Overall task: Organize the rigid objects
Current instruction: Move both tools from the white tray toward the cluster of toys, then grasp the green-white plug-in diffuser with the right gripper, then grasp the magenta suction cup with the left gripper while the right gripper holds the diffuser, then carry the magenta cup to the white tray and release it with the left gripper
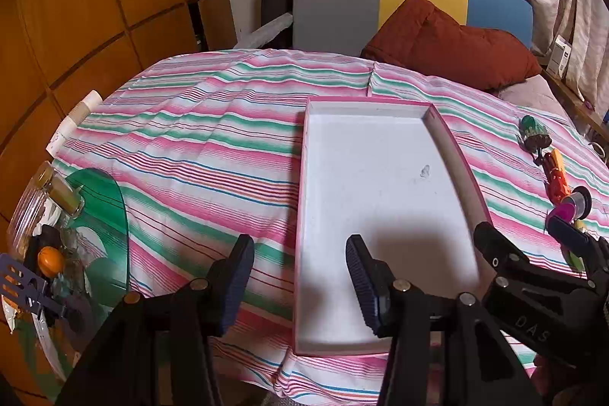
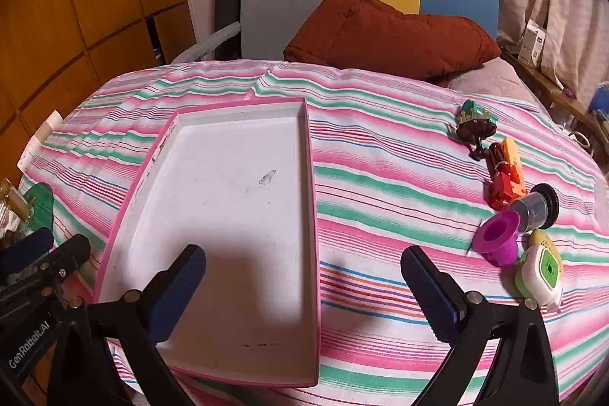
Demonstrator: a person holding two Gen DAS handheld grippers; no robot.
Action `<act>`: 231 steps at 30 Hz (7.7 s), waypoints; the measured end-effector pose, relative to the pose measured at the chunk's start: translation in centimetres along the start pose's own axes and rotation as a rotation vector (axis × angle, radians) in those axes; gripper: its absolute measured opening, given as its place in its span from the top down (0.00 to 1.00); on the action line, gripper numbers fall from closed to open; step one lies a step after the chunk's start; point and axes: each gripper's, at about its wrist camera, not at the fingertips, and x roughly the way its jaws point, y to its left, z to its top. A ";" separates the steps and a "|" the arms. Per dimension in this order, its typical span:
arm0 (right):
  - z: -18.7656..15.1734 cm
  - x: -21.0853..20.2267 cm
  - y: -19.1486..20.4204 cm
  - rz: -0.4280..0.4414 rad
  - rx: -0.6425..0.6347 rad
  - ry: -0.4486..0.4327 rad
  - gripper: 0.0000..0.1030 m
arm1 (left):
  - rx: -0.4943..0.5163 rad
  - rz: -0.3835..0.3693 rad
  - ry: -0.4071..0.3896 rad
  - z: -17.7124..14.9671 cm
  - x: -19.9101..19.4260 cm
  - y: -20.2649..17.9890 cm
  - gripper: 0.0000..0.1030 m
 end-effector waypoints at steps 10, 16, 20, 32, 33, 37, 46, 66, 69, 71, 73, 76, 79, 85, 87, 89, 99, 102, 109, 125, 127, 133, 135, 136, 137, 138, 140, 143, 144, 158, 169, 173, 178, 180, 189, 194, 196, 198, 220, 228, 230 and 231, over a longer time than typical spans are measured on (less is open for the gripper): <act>-0.3 0.0 -0.3 0.004 0.007 0.001 0.00 | 0.010 0.018 0.000 -0.3 0.0 -0.5 0.51; -0.4 -0.1 -0.4 0.007 0.013 0.000 0.00 | 0.017 0.023 0.001 -0.3 0.0 -0.8 0.51; -0.5 -0.2 -0.4 0.008 0.014 0.000 0.00 | 0.021 0.020 0.005 -0.4 0.0 -1.0 0.51; -0.6 -1.0 -2.0 -0.010 0.041 -0.013 0.00 | 0.047 0.062 0.004 -0.7 -0.2 -2.2 0.51; -0.7 -1.1 -2.2 -0.012 0.043 -0.013 0.00 | 0.054 0.065 0.000 -0.7 -0.2 -2.3 0.51; -0.9 -1.2 -2.9 -0.016 0.055 -0.010 0.00 | 0.071 0.079 -0.008 -0.7 -0.5 -2.9 0.51; -1.2 -1.8 -4.9 -0.043 0.067 -0.004 0.00 | 0.108 0.095 -0.020 -0.5 -0.8 -4.4 0.51; -3.2 -4.1 -16.9 -0.280 0.153 0.011 0.00 | 0.250 0.044 -0.015 -0.8 -0.9 -11.4 0.51; -3.4 -4.6 -18.9 -0.326 0.179 -0.003 0.00 | 0.268 0.041 -0.012 -1.0 -0.9 -12.4 0.51; -3.7 -4.7 -20.0 -0.353 0.190 0.001 0.00 | 0.281 0.034 -0.010 -1.1 -0.9 -13.0 0.51; -4.1 -4.6 -21.3 -0.382 0.213 0.011 0.00 | 0.291 0.026 -0.009 -1.2 -1.0 -13.6 0.51; -4.7 -4.5 -23.0 -0.430 0.249 0.016 0.00 | 0.297 -0.012 0.005 -1.3 -1.1 -14.2 0.51; -5.4 -4.0 -24.7 -0.473 0.288 0.029 0.00 | 0.293 -0.091 0.035 -1.6 -1.0 -14.8 0.51; -6.3 -2.8 -26.2 -0.488 0.316 0.020 0.00 | 0.272 -0.247 0.085 -2.1 -0.8 -15.9 0.51; -6.2 -2.7 -26.4 -0.467 0.317 0.018 0.00 | 0.295 -0.239 0.082 -2.3 -1.0 -16.7 0.51; -6.0 -2.6 -26.3 -0.448 0.310 0.021 0.00 | 0.314 -0.240 0.080 -2.5 -1.1 -17.2 0.51; -5.1 -3.8 -23.2 -0.145 0.061 -0.060 0.22 | 0.364 -0.232 0.080 -2.8 -1.2 -19.0 0.51; -5.5 -2.2 -22.1 -0.138 -0.043 -0.034 0.37 | 0.380 -0.214 0.074 -2.8 -1.3 -19.6 0.51; -6.5 0.9 -24.1 -0.084 0.063 0.026 0.46 | 0.406 -0.192 0.060 -2.9 -1.3 -20.4 0.51; -8.8 -0.5 -33.5 0.236 0.720 0.129 0.35 | 0.410 -0.217 0.087 -2.9 -0.7 -21.6 0.51; -8.7 -1.8 -34.7 0.157 0.722 0.087 0.33 | 0.410 -0.221 0.088 -2.9 -0.6 -21.8 0.51; -6.8 -4.6 -33.5 -0.125 0.524 0.005 0.34 | 0.395 -0.262 0.115 -2.6 0.1 -23.2 0.51; -6.5 -4.7 -32.1 -0.168 0.452 0.002 0.34 | 0.401 -0.277 0.116 -2.6 0.3 -24.1 0.51; -6.6 -4.4 -32.2 -0.177 0.413 0.014 0.34 | 0.406 -0.277 0.111 -2.6 0.3 -24.5 0.51; -6.4 -3.7 -31.3 -0.190 0.364 0.036 0.34 | 0.419 -0.275 0.100 -2.6 0.2 -25.1 0.51; -6.6 -3.6 -31.1 -0.211 0.339 0.047 0.34 | 0.430 -0.272 0.091 -2.7 0.1 -25.5 0.51; -7.1 -3.3 -31.2 -0.236 0.319 0.059 0.34 | 0.451 -0.260 0.064 -2.6 0.0 -26.4 0.51; -8.0 -2.2 -31.7 -0.230 0.316 0.082 0.35 | 0.470 -0.260 0.047 -2.3 0.4 -28.0 0.51; -8.2 -1.9 -31.9 -0.241 0.312 0.089 0.42 | 0.470 -0.261 0.052 -2.2 0.7 -28.4 0.51; -8.5 -1.1 -31.6 -0.260 0.283 0.104 0.48 | 0.428 -0.365 0.075 0.3 2.5 -32.6 0.51; -8.7 -0.8 -31.6 -0.258 0.280 0.115 0.49 | 0.376 -0.297 0.084 2.6 4.4 -32.2 0.51; -8.7 -0.7 -31.7 -0.254 0.282 0.116 0.49 | 0.344 -0.292 0.081 3.4 4.9 -31.0 0.51; -8.7 -0.7 -31.6 -0.249 0.283 0.117 0.49 | 0.319 -0.241 0.083 4.2 5.4 -29.0 0.51; -8.7 -0.7 -31.6 -0.250 0.283 0.116 0.49 | 0.312 -0.212 0.098 4.2 5.9 -28.2 0.51; -8.7 -0.7 -31.7 -0.247 0.289 0.115 0.49 | 0.209 -0.308 0.082 3.6 5.0 -25.0 0.52; -8.7 -0.7 -31.7 -0.244 0.295 0.117 0.49 | 0.296 -0.476 -0.087 2.7 2.6 -25.6 0.52; -8.7 -0.7 -31.7 -0.244 0.295 0.117 0.49 | 0.362 -0.450 -0.148 2.2 1.7 -26.5 0.52; -8.7 -0.7 -31.7 -0.245 0.292 0.118 0.49 | 0.423 -0.444 -0.157 2.0 1.6 -27.7 0.52; -9.0 -0.9 -31.3 -0.260 0.266 0.095 0.49 | 0.367 -0.522 -0.044 2.3 3.4 -23.4 0.72; -9.0 -1.0 -29.7 -0.226 0.270 0.081 0.49 | 0.251 -0.519 -0.060 3.7 2.8 -16.9 0.72; -8.9 -0.9 -28.6 -0.212 0.248 0.079 0.49 | 0.230 -0.505 -0.065 3.9 2.8 -15.3 0.72; -8.8 -0.8 -28.2 -0.202 0.243 0.078 0.49 | 0.215 -0.503 -0.067 4.1 2.9 -14.4 0.72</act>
